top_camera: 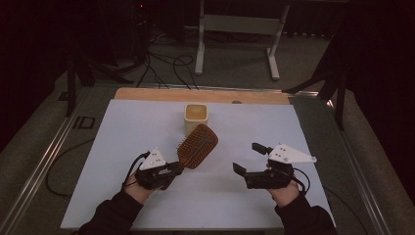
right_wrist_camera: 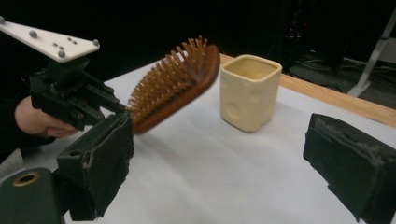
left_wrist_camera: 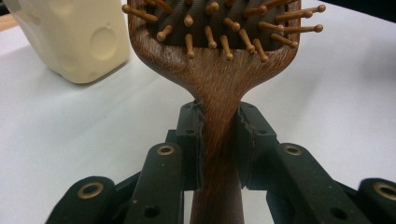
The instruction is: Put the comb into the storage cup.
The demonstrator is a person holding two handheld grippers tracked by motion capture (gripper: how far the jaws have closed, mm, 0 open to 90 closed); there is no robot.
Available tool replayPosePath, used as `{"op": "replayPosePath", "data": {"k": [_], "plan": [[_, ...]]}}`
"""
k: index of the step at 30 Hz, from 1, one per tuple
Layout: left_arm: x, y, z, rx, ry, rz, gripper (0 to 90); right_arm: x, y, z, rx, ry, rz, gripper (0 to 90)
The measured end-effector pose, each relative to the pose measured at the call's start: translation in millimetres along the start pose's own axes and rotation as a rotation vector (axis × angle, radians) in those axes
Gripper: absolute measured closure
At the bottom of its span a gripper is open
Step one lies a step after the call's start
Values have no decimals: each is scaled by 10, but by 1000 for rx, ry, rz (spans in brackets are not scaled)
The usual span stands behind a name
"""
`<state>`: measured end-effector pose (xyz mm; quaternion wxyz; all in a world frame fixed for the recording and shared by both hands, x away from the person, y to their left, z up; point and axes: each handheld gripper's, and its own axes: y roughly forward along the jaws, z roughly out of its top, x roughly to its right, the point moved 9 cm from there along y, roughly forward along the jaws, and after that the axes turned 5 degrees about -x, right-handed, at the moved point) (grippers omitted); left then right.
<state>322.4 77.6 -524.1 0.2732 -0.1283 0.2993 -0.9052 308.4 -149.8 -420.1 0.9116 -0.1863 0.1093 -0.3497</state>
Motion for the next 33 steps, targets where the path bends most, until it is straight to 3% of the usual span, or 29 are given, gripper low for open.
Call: {"op": "replayPosePath", "data": {"k": [19,33], "plan": [[16,3,4,0,6,-3,743,-114,325,185,-21,39,43,84],[19,6,11,7,5,-3,743,-207,545,254,-31,93,80,84]]}}
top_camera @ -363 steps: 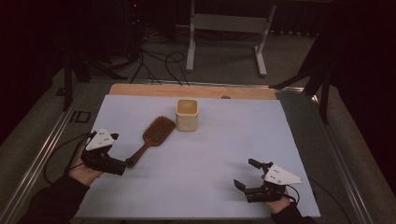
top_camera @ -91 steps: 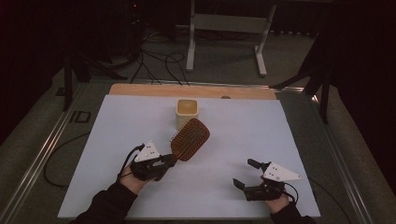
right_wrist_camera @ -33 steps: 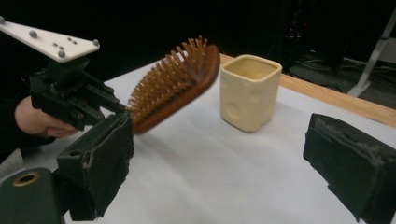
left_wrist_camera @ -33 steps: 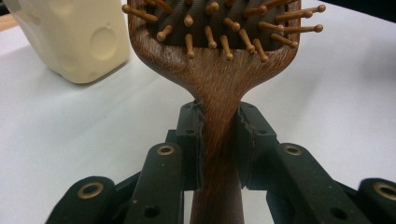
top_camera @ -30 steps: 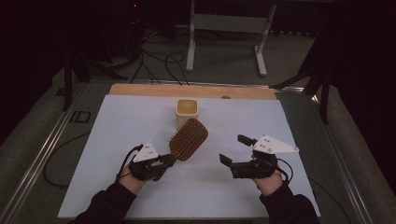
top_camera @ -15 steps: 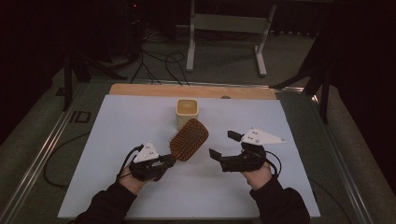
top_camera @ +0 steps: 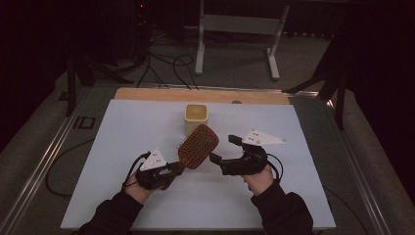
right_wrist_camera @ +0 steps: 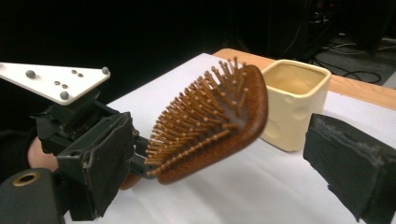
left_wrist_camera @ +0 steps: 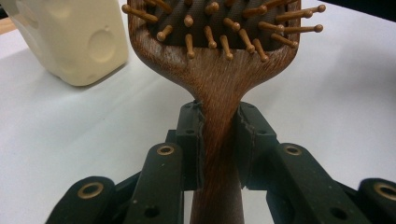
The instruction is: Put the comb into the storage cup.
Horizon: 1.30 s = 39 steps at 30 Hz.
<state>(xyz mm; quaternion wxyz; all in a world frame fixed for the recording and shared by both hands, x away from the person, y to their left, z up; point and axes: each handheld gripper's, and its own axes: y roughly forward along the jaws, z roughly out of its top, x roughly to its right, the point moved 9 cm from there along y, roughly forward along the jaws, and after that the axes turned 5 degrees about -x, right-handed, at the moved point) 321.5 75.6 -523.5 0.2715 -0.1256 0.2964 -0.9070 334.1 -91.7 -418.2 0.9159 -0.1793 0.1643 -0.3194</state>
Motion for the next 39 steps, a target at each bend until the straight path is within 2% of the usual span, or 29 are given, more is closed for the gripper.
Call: {"op": "replayPosePath", "data": {"k": [2,7,16,19,21,24,28,32,39], "plan": [[0,1,-2,-3,2,0,743,-18,26,16,4,0,10,84],[5,2,2,2,0,-3,743,-36,94,60,18,35,34,84],[-3,-10,7,6,4,2,743,81,255,100,28,108,-16,84],[-2,-13,9,7,3,3,743,98,305,87,18,131,-17,83],[2,-9,10,10,2,0,743,95,335,80,14,157,-1,83],[2,-6,8,7,7,0,744,111,383,66,5,200,-5,84],[6,-3,7,4,5,0,744,102,433,38,-13,263,28,83],[7,1,7,7,7,1,743,53,471,10,-36,300,68,84],[16,0,15,10,9,-1,743,7,532,-50,-74,393,128,228]]}}
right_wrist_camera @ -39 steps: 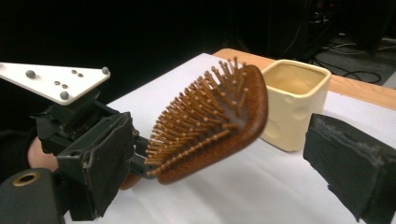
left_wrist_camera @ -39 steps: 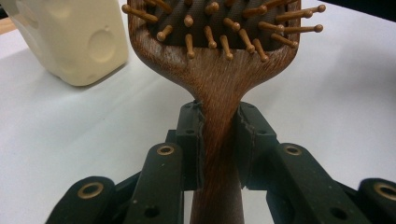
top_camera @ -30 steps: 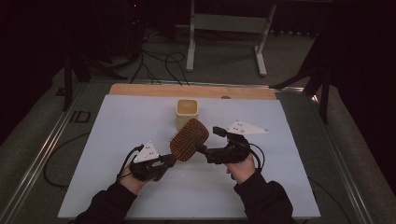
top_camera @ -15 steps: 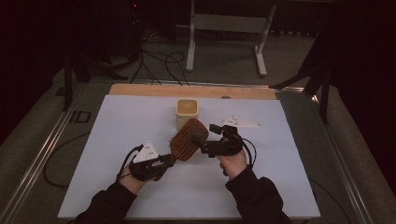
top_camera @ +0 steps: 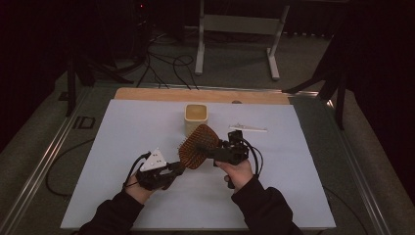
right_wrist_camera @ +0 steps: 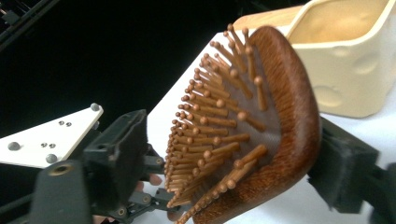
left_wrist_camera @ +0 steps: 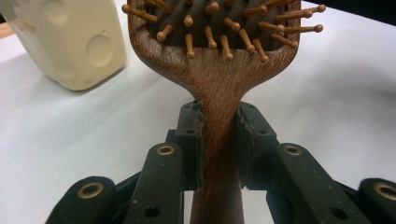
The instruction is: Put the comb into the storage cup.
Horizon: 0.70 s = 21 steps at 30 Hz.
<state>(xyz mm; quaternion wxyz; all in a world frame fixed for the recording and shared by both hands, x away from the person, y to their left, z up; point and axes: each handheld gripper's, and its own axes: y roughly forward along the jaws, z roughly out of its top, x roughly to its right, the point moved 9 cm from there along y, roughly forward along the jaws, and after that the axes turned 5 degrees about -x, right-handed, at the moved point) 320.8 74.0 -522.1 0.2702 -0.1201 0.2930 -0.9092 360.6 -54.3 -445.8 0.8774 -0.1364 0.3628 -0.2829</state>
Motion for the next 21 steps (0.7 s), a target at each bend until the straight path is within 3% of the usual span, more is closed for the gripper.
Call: {"op": "replayPosePath", "data": {"k": [7,21], "plan": [[-2,-8,7,10,-1,-7,743,-2,62,-39,-2,37,27,363],[7,-2,6,19,-5,-27,743,-7,90,-55,3,83,59,435]]}}
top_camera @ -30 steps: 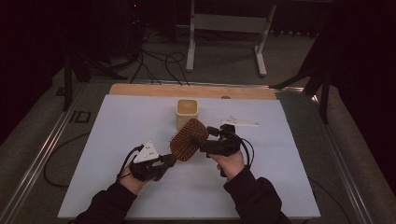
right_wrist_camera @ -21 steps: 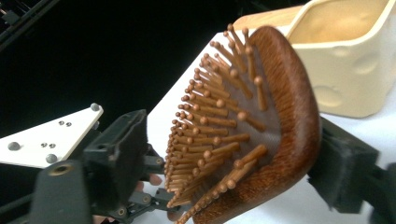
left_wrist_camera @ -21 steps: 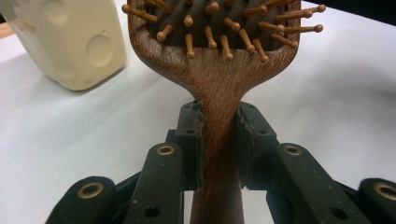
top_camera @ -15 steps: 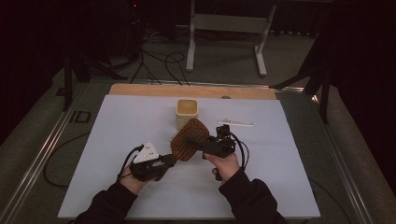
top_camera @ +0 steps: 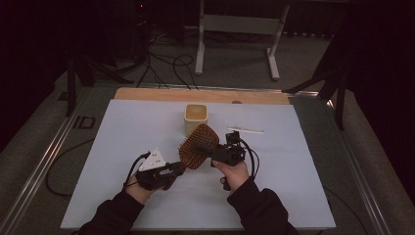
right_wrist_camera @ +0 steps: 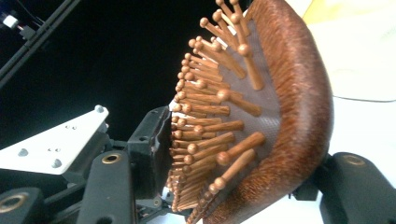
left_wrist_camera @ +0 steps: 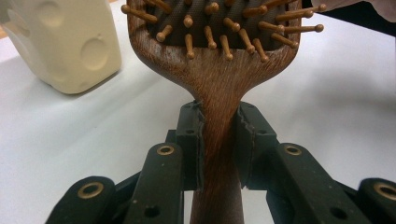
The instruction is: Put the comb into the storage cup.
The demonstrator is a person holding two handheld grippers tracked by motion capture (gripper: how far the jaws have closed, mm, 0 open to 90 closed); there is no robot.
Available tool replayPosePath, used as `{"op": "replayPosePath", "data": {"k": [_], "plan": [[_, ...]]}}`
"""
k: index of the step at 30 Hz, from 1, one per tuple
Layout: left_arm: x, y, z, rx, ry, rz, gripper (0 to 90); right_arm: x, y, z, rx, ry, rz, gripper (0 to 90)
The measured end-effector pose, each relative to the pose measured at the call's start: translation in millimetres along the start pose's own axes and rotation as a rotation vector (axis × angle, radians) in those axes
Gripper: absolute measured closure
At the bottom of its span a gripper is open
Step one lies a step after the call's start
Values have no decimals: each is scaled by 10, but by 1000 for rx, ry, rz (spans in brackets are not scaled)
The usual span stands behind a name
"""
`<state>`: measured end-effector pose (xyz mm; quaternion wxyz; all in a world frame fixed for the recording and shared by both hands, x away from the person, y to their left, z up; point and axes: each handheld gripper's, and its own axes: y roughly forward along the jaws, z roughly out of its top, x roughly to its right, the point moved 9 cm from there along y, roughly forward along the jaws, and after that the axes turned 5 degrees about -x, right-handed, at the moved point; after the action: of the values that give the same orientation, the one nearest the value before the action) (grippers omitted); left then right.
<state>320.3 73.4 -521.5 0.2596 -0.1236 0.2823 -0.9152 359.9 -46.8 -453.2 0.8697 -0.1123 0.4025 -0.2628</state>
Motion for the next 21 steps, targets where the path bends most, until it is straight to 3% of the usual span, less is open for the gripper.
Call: {"op": "replayPosePath", "data": {"k": [12,21], "plan": [[7,16,-4,-7,9,-4,743,-28,-29,-1,11,28,5,512],[16,31,7,-6,-1,-18,741,-60,-41,0,14,-3,-4,521]]}}
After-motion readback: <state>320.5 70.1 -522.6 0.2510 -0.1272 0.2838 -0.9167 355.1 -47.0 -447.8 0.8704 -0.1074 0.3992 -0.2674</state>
